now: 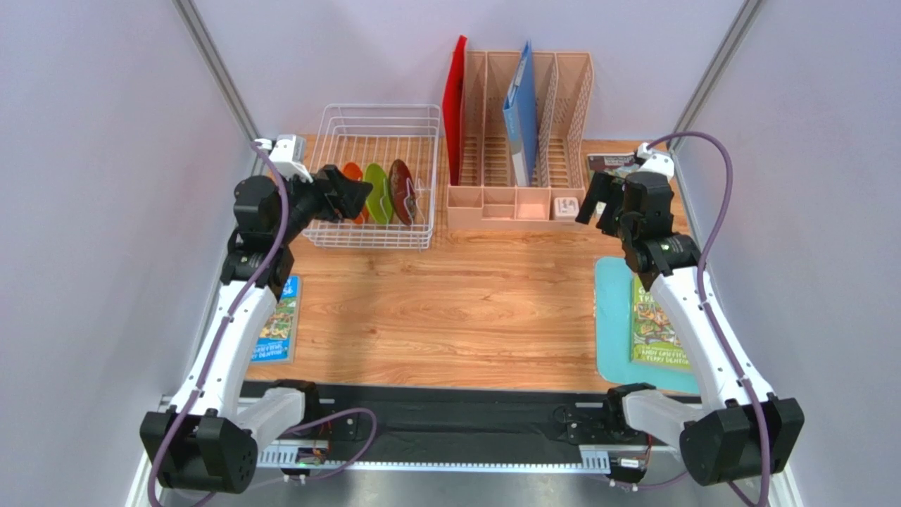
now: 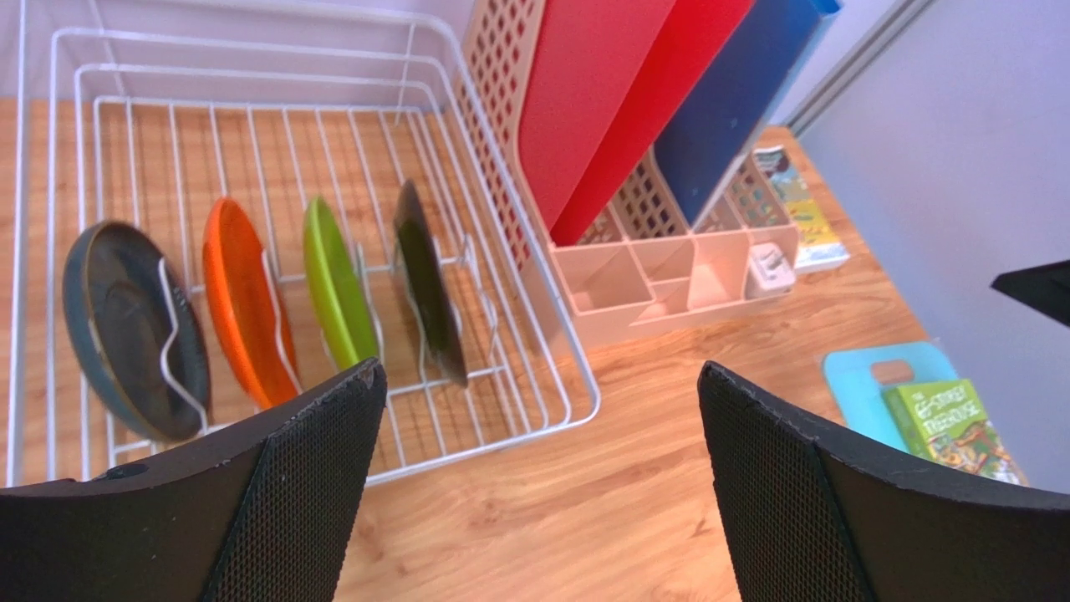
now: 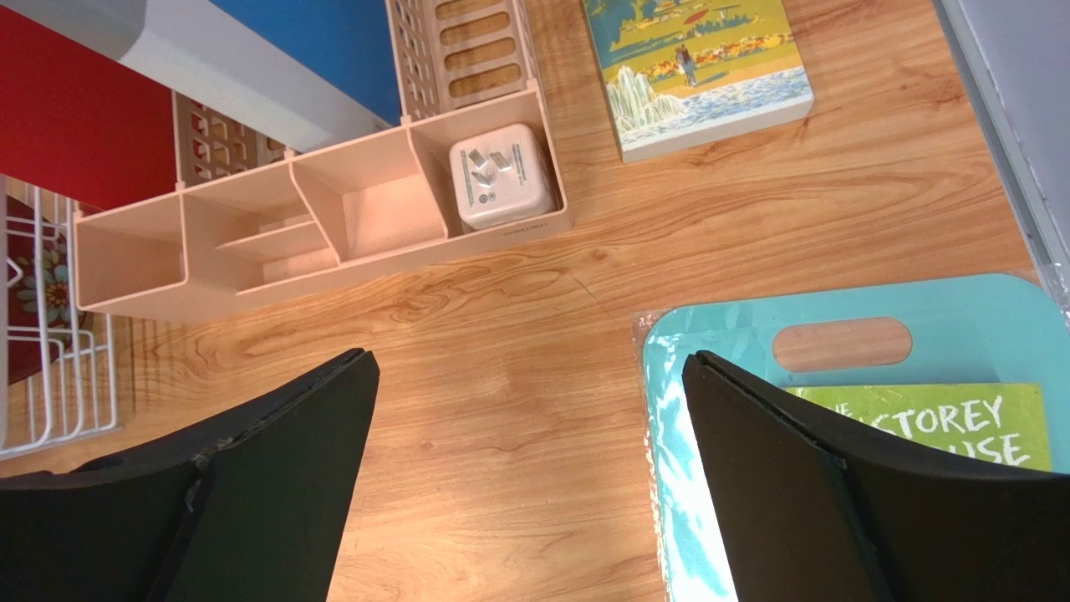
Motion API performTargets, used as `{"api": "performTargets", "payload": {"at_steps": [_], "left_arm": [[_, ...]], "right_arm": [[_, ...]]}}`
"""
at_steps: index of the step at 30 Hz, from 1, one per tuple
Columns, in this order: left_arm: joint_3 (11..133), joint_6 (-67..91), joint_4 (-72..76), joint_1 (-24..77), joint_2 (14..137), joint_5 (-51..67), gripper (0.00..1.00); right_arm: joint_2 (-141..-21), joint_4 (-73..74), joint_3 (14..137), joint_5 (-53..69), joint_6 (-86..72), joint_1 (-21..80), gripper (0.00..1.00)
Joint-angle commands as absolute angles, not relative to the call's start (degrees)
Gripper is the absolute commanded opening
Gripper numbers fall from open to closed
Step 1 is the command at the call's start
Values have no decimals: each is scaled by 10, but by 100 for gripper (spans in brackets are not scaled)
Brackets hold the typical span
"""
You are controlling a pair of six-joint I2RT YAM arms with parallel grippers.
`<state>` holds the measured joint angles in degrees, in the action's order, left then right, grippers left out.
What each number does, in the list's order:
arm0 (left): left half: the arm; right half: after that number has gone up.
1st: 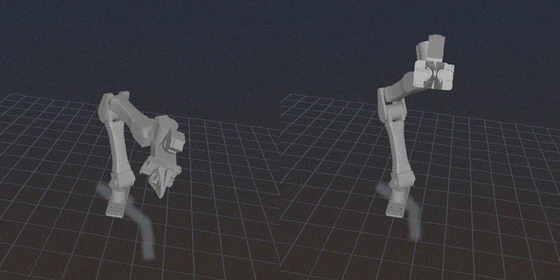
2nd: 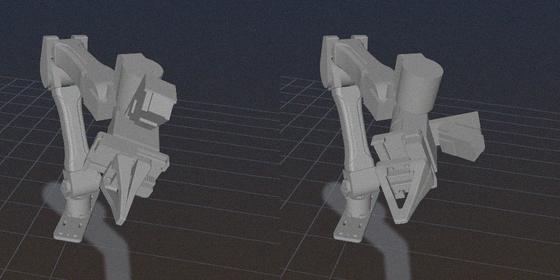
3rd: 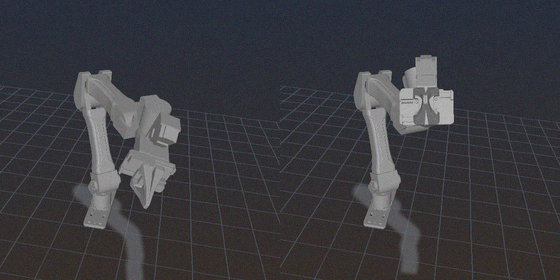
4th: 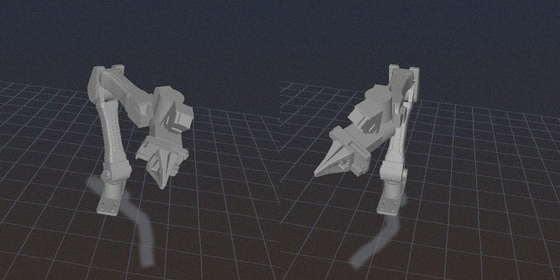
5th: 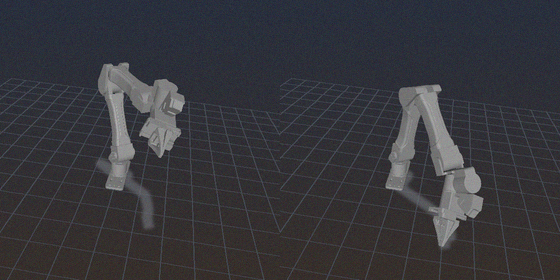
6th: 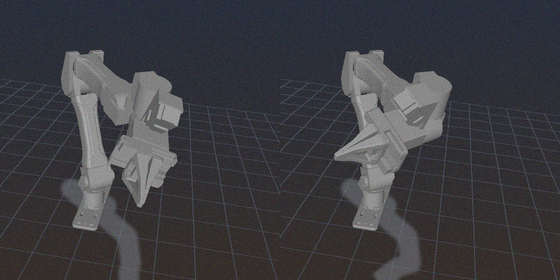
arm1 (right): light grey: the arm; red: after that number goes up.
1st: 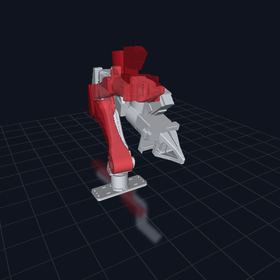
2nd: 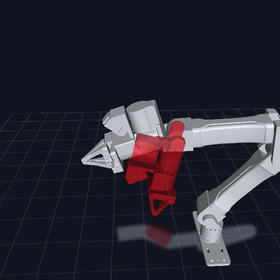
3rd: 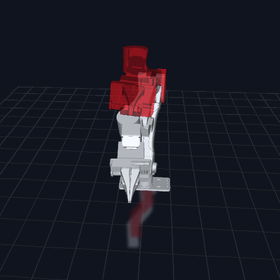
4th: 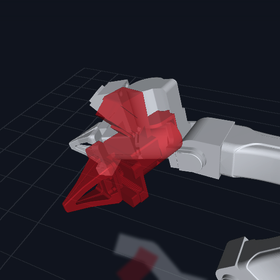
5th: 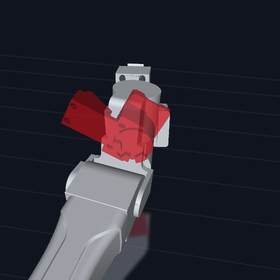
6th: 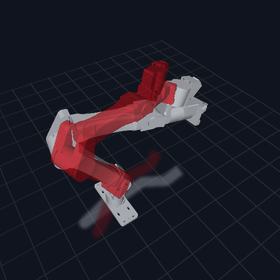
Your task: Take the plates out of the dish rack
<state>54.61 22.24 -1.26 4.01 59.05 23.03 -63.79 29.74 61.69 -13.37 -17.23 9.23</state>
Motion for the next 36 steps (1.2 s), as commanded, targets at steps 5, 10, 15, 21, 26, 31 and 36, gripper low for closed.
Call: {"api": "performTargets", "payload": {"at_steps": [5, 10, 15, 21, 26, 31, 36], "left_arm": [[556, 216, 3, 39, 625, 289, 99], [584, 222, 49, 41, 713, 308, 92], [622, 215, 67, 55, 796, 263, 79], [684, 183, 73, 105, 882, 170, 76], [729, 169, 53, 131, 947, 91, 71], [738, 152, 43, 148, 971, 10, 68], [736, 146, 47, 157, 989, -31, 65]], "right_arm": [[-653, 271, 643, -136, -159, 93, 100], [-658, 274, 641, -151, -152, 92, 100], [-663, 279, 635, -163, -143, 93, 100], [-688, 273, 635, -175, -140, 93, 100], [-708, 271, 639, -175, -142, 93, 100], [-714, 268, 637, -185, -142, 92, 100], [-719, 265, 636, -189, -140, 93, 100]]}}
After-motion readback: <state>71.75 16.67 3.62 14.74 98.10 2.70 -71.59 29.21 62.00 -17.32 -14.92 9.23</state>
